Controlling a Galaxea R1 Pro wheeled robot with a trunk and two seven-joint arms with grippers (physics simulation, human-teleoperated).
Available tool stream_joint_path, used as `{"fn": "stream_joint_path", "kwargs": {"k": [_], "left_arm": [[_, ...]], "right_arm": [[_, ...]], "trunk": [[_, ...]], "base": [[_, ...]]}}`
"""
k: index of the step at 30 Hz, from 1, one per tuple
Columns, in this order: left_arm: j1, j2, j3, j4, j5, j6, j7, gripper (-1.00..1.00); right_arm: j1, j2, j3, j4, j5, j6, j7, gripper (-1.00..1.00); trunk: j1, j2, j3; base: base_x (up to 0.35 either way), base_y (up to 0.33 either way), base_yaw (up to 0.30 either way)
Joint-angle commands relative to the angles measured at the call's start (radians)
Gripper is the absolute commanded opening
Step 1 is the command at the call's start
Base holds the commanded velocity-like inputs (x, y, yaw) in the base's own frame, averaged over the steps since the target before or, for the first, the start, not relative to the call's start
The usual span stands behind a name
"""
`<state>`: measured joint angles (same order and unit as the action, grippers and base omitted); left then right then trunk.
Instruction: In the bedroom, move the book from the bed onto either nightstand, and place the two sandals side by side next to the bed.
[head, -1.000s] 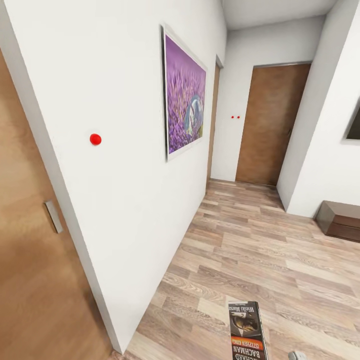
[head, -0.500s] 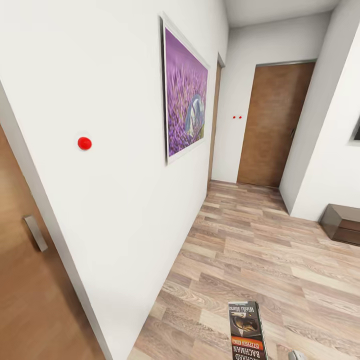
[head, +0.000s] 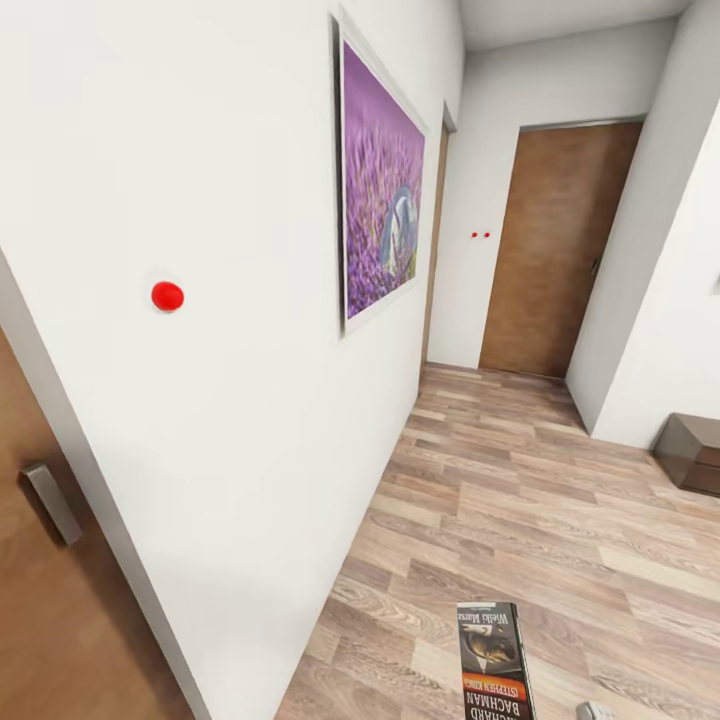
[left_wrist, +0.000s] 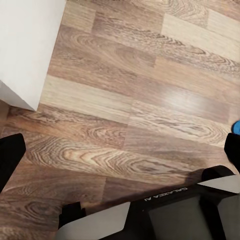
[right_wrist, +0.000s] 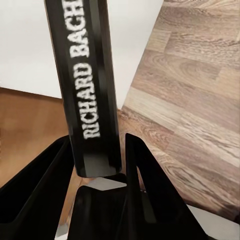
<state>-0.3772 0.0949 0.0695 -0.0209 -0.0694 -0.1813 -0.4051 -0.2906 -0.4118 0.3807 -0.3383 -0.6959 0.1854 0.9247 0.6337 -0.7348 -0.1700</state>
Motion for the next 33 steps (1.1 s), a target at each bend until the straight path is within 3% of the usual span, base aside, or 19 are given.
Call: {"fn": "stream_joint_path", "kwargs": {"k": [1,9,21,33], "left_arm": [[-0.001,0.0,0.007,0.001,-0.007,-0.004,-0.003,1.0],[0.0,0.0,0.007,0.001,-0.007,-0.004,-0.003,1.0],[-0.001,0.0,0.007,0.001,-0.007,-0.004,-0.003,1.0],[0.0,0.0,0.007,0.001,-0.007,-0.003,-0.003,1.0]], "right_arm": [[-0.001,-0.001,0.004,-0.001,-0.011,0.01,0.001,-1.0],[-0.001,-0.001,0.004,-0.002,-0.011,0.009,0.002,-1.0],[-0.001,-0.001,0.004,-0.002,-0.011,0.01,0.002,-1.0],[-0.001,-0.001,0.004,-0.003,-0.011,0.009,0.002,-1.0]], "trunk": [[0.0,-0.001,-0.002],[0.0,-0.001,-0.002],[0.0,-0.001,-0.002],[0.0,-0.001,-0.002]], "base": [[0.024,0.011,0.0],[0.008,0.004,-0.024],[0.0,0.0,-0.21],[0.0,0.0,-0.08]]}}
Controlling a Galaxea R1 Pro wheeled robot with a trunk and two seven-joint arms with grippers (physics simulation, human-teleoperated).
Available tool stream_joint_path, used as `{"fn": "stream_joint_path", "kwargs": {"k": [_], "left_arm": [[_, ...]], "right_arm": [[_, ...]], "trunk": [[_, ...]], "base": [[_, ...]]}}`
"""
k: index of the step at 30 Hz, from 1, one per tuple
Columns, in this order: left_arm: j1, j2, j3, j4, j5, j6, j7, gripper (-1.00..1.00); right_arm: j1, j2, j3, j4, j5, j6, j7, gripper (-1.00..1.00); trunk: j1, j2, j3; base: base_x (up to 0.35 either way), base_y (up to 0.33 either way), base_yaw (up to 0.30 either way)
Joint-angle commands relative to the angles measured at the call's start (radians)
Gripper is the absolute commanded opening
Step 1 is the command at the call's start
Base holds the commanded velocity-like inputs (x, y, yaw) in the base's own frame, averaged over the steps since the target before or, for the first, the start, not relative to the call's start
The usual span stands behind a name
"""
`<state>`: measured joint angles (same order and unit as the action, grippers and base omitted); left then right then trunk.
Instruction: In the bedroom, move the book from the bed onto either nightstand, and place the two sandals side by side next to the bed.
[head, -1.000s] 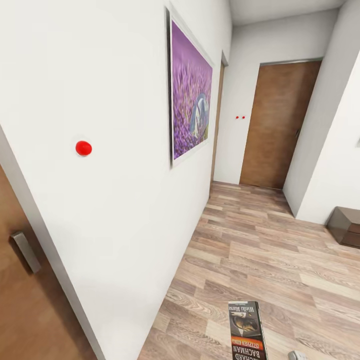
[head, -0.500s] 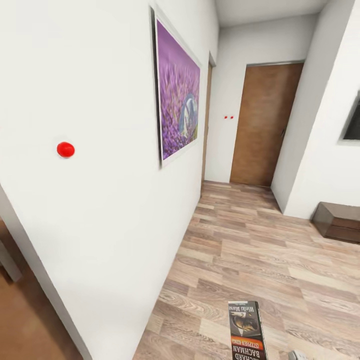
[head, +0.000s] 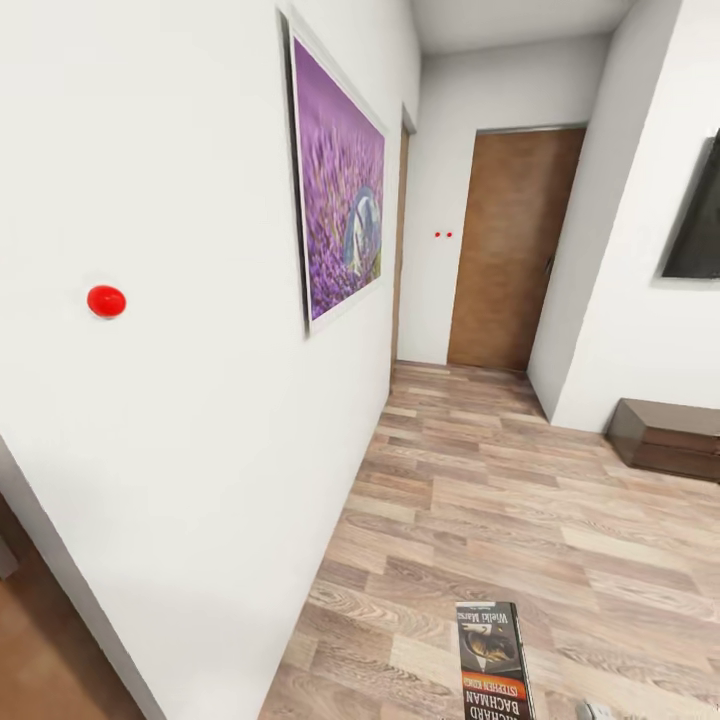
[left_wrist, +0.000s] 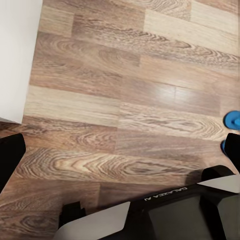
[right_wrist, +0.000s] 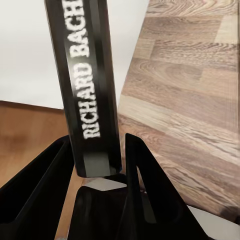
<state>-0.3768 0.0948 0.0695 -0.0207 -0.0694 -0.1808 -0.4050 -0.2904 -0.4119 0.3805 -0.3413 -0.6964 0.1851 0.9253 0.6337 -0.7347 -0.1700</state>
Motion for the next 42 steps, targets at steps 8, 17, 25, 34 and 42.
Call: {"fn": "stream_joint_path", "kwargs": {"k": [8,17,25,34,42], "left_arm": [[-0.001,0.0,0.007,0.001,-0.007,-0.004,-0.003,1.0],[-0.001,0.0,0.007,0.001,-0.007,-0.003,-0.003,1.0],[-0.001,0.0,0.007,0.001,-0.007,-0.003,-0.003,1.0],[-0.001,0.0,0.007,0.001,-0.007,-0.003,-0.003,1.0],[-0.001,0.0,0.007,0.001,-0.007,-0.003,-0.003,1.0]], "right_arm": [[-0.001,-0.001,0.005,-0.001,-0.011,0.01,0.003,-1.0],[-0.001,-0.001,0.005,-0.001,-0.011,0.01,0.003,-1.0],[-0.001,-0.001,0.006,-0.001,-0.011,0.01,0.003,-1.0],[-0.001,-0.001,0.006,-0.001,-0.011,0.01,0.003,-1.0],[-0.001,-0.001,0.006,-0.001,-0.011,0.01,0.003,-1.0]], "trunk": [[0.0,-0.001,-0.002],[0.0,-0.001,-0.002],[0.0,-0.001,-0.002],[0.0,-0.001,-0.002],[0.0,-0.001,-0.002]], "base": [[0.0,0.0,-0.217],[0.141,0.047,-0.028],[0.282,0.123,-0.001],[0.078,0.034,-0.08],[0.002,0.001,-0.279]]}}
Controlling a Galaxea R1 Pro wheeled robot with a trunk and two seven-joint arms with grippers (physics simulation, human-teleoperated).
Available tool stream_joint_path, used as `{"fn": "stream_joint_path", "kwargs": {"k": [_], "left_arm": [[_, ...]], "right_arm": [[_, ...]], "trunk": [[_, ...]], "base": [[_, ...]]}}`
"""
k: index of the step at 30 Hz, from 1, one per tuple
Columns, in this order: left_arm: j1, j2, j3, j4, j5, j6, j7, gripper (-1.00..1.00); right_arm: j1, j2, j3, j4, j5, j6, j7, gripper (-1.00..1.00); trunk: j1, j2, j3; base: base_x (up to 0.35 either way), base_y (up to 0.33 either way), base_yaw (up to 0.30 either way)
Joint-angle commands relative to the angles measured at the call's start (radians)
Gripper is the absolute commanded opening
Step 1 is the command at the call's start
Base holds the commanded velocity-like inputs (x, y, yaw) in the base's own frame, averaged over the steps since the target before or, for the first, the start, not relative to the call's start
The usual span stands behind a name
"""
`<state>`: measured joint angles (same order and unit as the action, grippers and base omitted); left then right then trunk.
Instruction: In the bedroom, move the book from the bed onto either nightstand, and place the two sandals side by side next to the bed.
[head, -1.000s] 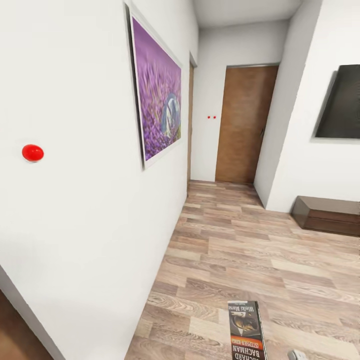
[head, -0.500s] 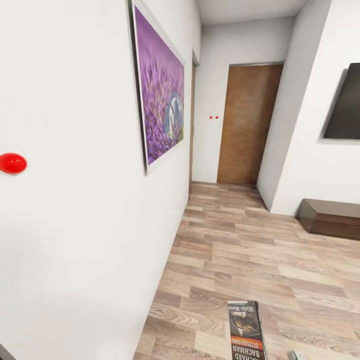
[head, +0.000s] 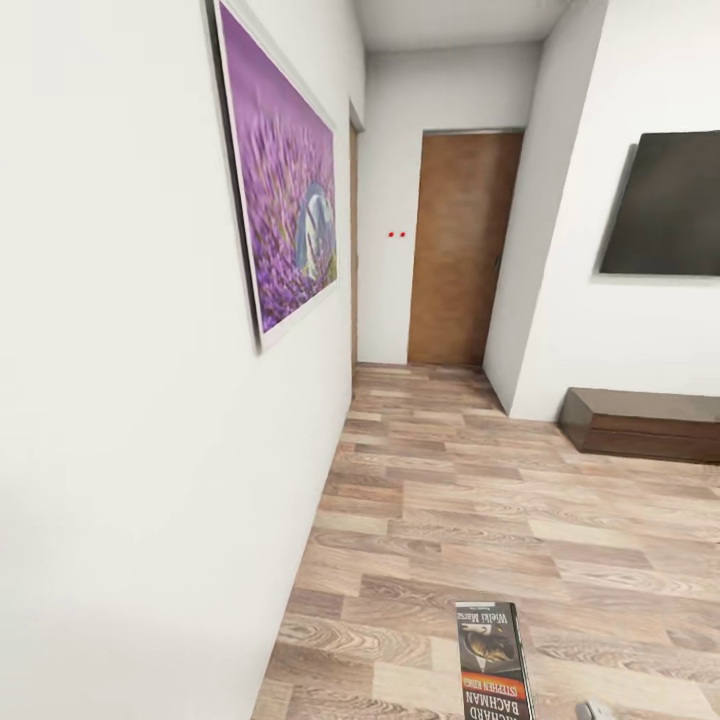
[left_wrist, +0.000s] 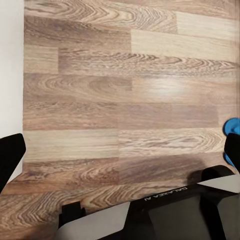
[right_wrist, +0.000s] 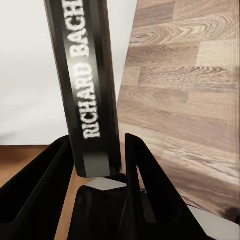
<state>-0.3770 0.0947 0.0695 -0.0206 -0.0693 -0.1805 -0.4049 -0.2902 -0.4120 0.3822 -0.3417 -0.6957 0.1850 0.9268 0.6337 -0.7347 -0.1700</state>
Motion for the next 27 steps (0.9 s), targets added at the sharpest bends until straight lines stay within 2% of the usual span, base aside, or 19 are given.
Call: {"fn": "stream_joint_path", "kwargs": {"k": [1,6,17,23,27], "left_arm": [[0.0,0.0,0.007,0.001,-0.007,-0.004,-0.003,1.0],[0.0,-0.003,0.007,0.001,-0.008,-0.004,-0.003,1.0],[0.0,-0.013,0.007,0.001,-0.009,-0.004,-0.003,1.0],[0.0,-0.013,0.007,0.001,-0.009,-0.004,-0.003,1.0],[-0.001,-0.013,0.007,0.001,-0.009,-0.004,-0.003,1.0]], "right_arm": [[-0.001,-0.001,0.004,0.0,-0.011,0.01,0.001,-1.0],[-0.001,-0.001,0.004,0.0,-0.011,0.01,0.001,-1.0],[-0.001,-0.001,0.004,0.0,-0.011,0.01,0.001,-1.0],[-0.001,-0.001,0.004,0.0,-0.011,0.01,0.001,-1.0],[-0.001,-0.001,0.004,0.001,-0.011,0.01,0.002,-1.0]], "trunk": [[0.0,-0.001,-0.002],[0.0,-0.001,-0.002],[0.0,-0.001,-0.002],[0.0,-0.001,-0.002],[0.0,-0.001,-0.002]], "base": [[0.0,0.0,-0.268],[0.0,0.0,-0.119],[0.0,0.0,-0.017],[0.0,0.0,-0.22],[0.0,0.0,-0.083]]}}
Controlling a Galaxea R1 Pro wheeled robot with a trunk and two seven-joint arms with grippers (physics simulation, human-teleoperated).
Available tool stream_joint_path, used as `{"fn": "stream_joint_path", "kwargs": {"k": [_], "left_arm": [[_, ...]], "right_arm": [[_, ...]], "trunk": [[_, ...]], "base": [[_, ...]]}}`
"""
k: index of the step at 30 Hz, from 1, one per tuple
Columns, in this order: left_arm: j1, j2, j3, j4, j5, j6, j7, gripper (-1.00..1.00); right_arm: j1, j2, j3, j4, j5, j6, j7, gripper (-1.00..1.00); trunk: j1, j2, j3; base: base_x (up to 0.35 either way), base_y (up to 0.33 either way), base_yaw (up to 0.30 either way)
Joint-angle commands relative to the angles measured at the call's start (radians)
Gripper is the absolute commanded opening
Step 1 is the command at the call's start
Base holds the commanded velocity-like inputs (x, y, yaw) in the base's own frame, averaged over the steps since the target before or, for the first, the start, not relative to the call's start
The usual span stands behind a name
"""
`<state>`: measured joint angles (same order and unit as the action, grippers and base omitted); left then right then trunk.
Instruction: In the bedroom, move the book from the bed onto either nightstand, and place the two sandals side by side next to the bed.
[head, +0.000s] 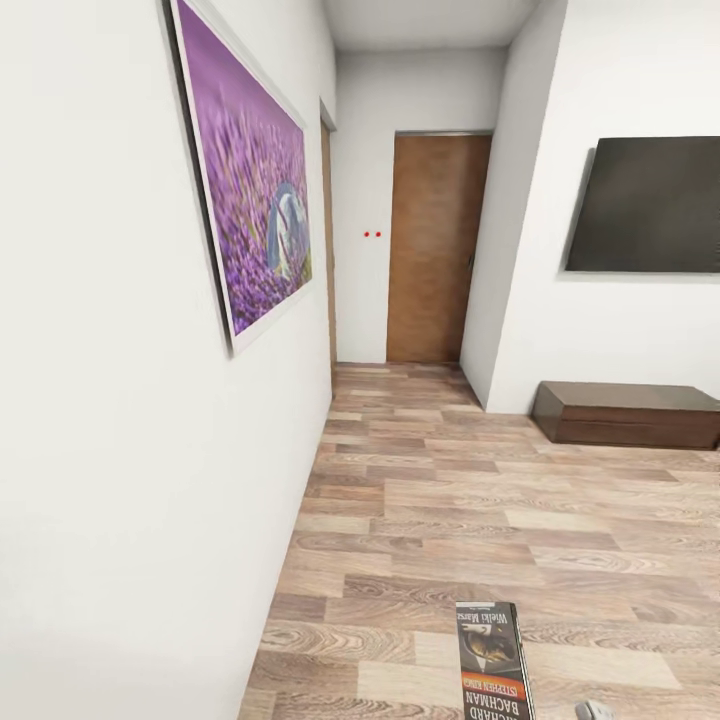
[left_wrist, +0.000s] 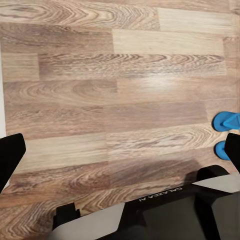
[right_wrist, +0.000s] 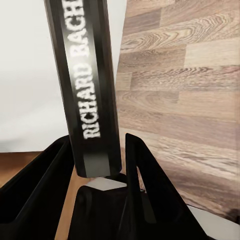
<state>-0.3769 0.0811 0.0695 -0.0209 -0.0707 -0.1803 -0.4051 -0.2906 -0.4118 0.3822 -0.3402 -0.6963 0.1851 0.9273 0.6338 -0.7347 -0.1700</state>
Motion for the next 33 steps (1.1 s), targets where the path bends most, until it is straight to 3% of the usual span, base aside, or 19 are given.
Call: {"fn": "stream_joint_path", "kwargs": {"k": [1,13,24,33], "left_arm": [[-0.001,0.0,0.007,0.001,-0.008,-0.004,-0.003,1.0],[-0.001,0.0,0.007,0.001,-0.008,-0.004,-0.003,1.0],[-0.001,0.0,0.007,0.001,-0.008,-0.004,-0.003,1.0],[-0.001,0.0,0.007,0.001,-0.008,-0.004,-0.003,1.0]], "right_arm": [[-0.001,-0.001,0.004,-0.001,-0.011,0.01,0.001,-1.0],[-0.001,-0.001,0.007,0.002,-0.011,-0.043,0.001,-1.0],[-0.001,-0.001,0.007,0.003,-0.011,-0.047,-0.002,-1.0],[-0.001,-0.001,0.007,0.001,-0.011,-0.047,0.002,-1.0]], "trunk": [[0.0,-0.001,-0.002],[0.0,-0.001,-0.002],[0.0,-0.001,-0.002],[0.0,-0.001,-0.002]], "base": [[0.0,0.0,-0.03],[0.007,0.0,-0.004],[0.251,0.0,0.0],[0.037,0.0,-0.005]]}}
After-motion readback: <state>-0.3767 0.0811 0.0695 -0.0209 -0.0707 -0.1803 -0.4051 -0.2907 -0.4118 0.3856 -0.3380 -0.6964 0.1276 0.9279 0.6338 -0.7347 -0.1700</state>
